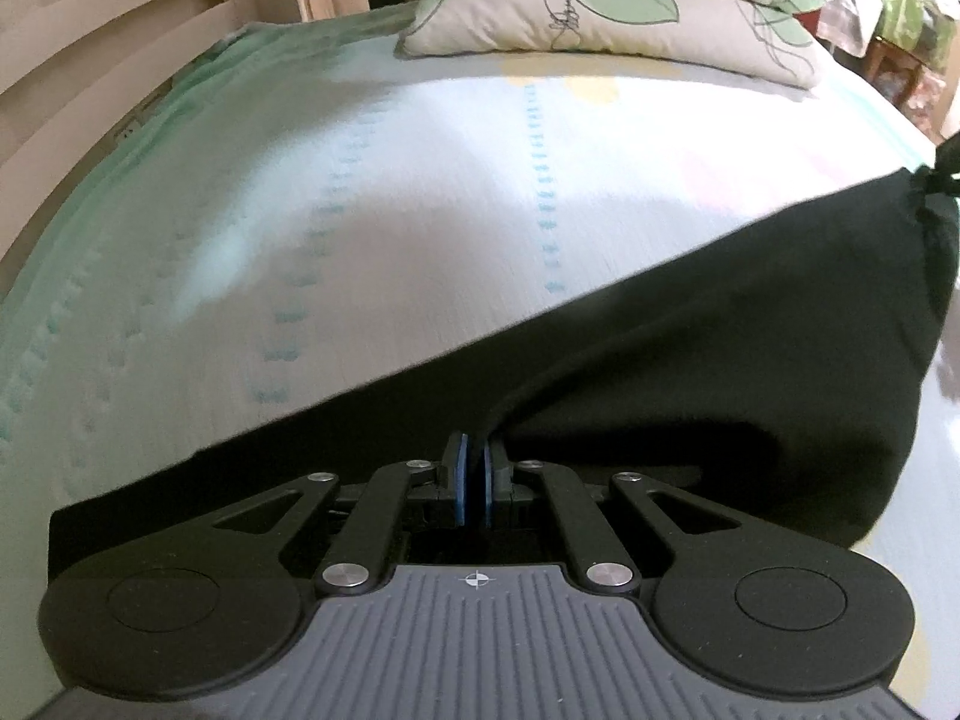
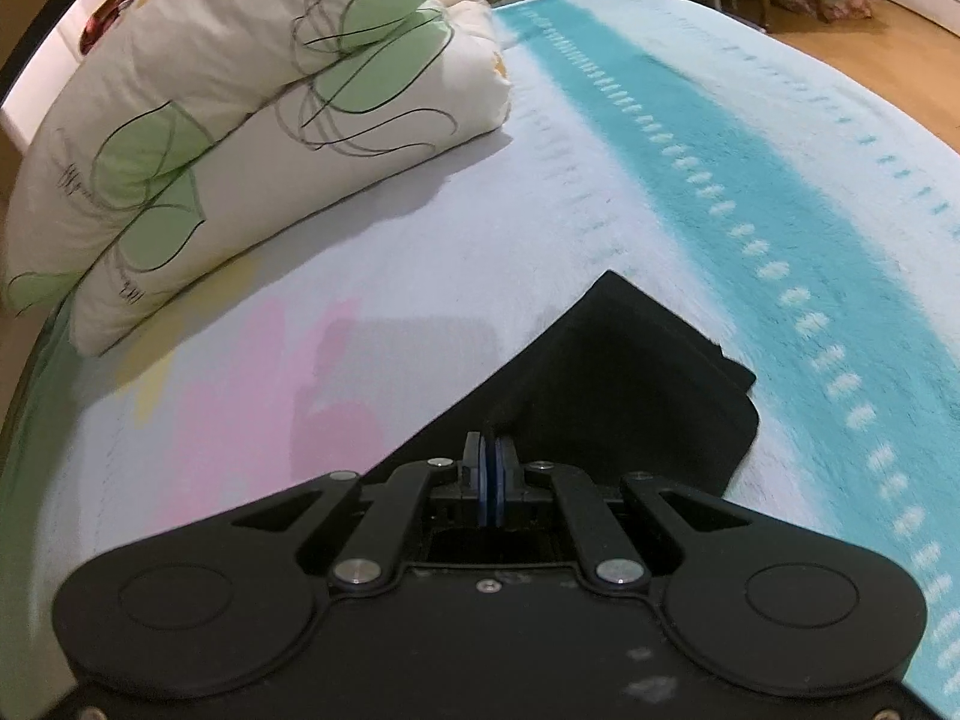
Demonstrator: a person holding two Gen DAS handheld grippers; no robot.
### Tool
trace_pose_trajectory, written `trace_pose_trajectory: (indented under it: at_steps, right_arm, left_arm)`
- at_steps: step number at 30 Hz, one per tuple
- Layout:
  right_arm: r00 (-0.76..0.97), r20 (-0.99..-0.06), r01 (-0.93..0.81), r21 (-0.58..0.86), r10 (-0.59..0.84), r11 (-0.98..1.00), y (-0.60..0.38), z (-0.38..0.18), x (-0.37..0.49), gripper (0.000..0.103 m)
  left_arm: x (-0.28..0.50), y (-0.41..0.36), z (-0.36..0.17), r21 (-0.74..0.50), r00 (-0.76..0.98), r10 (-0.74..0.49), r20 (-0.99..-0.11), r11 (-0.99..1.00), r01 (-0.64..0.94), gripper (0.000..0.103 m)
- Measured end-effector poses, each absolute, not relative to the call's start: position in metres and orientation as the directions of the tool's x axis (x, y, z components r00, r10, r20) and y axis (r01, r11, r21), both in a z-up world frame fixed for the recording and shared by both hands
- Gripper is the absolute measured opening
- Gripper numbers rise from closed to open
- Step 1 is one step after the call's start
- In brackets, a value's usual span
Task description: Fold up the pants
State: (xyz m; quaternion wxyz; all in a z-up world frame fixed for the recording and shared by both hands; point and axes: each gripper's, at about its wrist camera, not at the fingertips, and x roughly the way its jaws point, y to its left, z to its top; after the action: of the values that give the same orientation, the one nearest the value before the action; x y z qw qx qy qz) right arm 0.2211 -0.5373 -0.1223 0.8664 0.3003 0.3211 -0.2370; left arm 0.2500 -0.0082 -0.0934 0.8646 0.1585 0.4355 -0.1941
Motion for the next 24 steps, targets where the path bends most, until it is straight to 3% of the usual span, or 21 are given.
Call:
trace_pose_trajectory:
  at_steps: [8, 11, 12, 15, 24]
  right_arm:
    - [0.695, -0.66, 0.642, 0.393, -0.284, 0.658, -0.565, -0.125, 0.225, 0.003]
    - [0.705, -0.652, 0.623, 0.38, -0.28, 0.684, -0.574, -0.123, 0.218, 0.017]
    - [0.701, -0.654, 0.624, 0.369, -0.285, 0.688, -0.578, -0.122, 0.215, 0.027]
    - [0.7, -0.646, 0.622, 0.344, -0.303, 0.703, -0.59, -0.123, 0.207, 0.035]
    - [0.728, -0.601, 0.513, 0.158, -0.331, 0.843, -0.591, -0.131, 0.197, 0.04]
  left_arm:
    - [0.265, -0.017, -0.1, 0.132, 0.552, -0.172, -0.816, 0.874, 0.468, 0.006]
    - [0.264, -0.018, -0.106, 0.141, 0.542, -0.163, -0.824, 0.868, 0.477, 0.006]
    - [0.265, -0.018, -0.109, 0.141, 0.536, -0.16, -0.829, 0.867, 0.478, 0.006]
    - [0.266, -0.017, -0.12, 0.129, 0.512, -0.155, -0.845, 0.87, 0.476, 0.006]
    - [0.262, -0.021, -0.123, 0.164, 0.535, -0.135, -0.834, 0.865, 0.474, 0.006]
